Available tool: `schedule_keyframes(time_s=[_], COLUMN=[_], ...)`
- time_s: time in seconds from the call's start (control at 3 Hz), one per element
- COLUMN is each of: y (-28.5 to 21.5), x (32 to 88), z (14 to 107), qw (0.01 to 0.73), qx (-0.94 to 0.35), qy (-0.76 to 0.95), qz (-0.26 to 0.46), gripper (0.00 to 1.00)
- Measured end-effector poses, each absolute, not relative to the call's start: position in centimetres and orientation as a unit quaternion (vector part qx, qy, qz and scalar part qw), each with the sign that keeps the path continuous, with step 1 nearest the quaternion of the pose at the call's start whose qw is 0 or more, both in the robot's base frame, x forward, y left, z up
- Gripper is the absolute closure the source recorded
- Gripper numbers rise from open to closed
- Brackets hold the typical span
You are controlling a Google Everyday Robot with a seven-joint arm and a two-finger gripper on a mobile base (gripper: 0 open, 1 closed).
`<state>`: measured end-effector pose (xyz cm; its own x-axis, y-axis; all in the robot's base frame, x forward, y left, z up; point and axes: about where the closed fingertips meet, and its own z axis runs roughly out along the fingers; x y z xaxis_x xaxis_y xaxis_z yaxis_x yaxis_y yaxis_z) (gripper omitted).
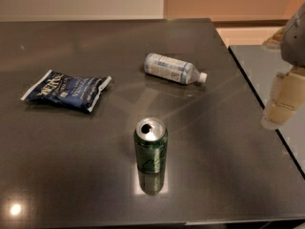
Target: Pick green can
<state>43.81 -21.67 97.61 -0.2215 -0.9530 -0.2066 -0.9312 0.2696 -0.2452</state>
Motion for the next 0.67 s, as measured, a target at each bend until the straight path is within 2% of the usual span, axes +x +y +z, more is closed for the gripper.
schedule_keyframes(time_s=[0.67], y=[-20.3], x=[43.7], z=[97.2], qw=[0.165], qx=[-0.62], qy=[0.767], qz=[-0.017], gripper=[0.0])
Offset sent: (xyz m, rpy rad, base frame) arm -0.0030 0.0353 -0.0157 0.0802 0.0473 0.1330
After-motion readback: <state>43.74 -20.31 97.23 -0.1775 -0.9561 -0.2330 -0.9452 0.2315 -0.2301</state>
